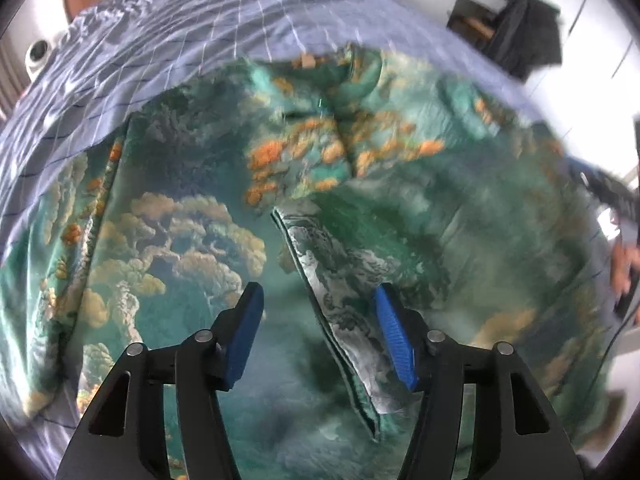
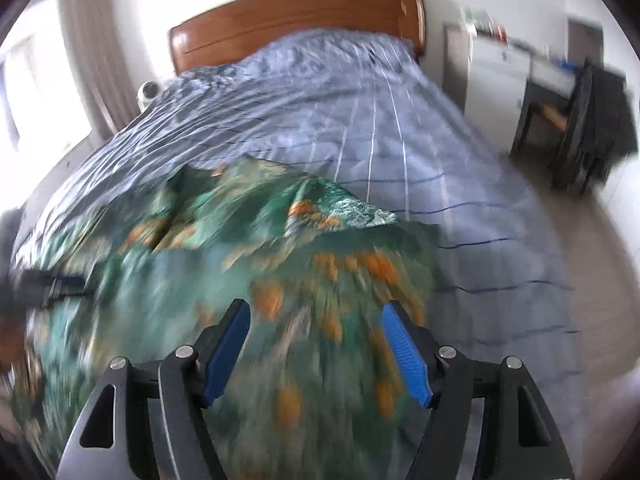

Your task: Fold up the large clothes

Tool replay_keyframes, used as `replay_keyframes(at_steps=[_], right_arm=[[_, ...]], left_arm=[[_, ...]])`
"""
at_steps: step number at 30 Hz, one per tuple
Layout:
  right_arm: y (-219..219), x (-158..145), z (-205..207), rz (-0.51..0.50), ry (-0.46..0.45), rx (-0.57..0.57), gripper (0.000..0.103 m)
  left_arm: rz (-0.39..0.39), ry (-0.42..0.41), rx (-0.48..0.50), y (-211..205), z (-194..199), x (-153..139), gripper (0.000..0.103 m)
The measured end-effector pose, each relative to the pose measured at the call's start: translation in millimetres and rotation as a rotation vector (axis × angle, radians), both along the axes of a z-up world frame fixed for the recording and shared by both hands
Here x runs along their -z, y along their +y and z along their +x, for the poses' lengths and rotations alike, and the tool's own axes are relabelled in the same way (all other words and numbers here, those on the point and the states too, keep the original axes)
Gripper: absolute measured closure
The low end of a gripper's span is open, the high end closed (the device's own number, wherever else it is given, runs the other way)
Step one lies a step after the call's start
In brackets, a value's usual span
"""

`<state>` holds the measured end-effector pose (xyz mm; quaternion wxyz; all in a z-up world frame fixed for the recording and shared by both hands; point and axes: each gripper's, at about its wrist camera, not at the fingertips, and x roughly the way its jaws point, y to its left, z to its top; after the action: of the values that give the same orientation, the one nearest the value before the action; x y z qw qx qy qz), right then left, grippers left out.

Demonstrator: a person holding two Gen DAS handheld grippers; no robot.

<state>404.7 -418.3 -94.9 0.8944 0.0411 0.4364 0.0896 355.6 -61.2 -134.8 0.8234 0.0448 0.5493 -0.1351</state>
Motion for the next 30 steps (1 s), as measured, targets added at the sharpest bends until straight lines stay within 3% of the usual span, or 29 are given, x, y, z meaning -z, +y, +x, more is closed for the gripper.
replay_keyframes(at_steps=[4, 9, 14, 18, 23, 26, 30], right_arm=[[7.6, 61.9, 47.0, 0.005, 0.221, 0.001, 0.032], [12.9, 55.7, 37.7, -0.029, 0.200, -0.006, 0.031], [13.6, 37.4, -17.1, -0.051, 0.181, -0.044, 0.031], [7.9, 40.1, -56.0, -0.027, 0.233, -0.031, 0.031], [7.4, 61.7, -46.7, -0.020, 0.270, 0.010, 0.030], [13.1, 61.7, -45.6, -0.057, 0.263, 0.026, 0.028], [17.8, 38.5, -67.5, -0.101, 0.198, 0.052, 0.028]], left_arm=[[-0.008, 0.017, -0.020, 1.7, 2.3, 15.5, 0.043], [-0.004, -0.003, -0.010, 1.4, 0.8, 16.8, 0.043], [-0.011, -0.037, 0.003, 2.2, -6.8, 17.4, 0.043], [-0.010, -0.047, 0.001, 0.5, -8.0, 21.7, 0.042], [-0.004, -0.063, -0.011, -0.2, -11.6, 18.3, 0.040], [-0.007, -0.073, -0.017, 11.0, -31.6, 3.9, 0.025], [-0.045, -0.111, -0.035, 47.4, -73.9, -19.2, 0.011]])
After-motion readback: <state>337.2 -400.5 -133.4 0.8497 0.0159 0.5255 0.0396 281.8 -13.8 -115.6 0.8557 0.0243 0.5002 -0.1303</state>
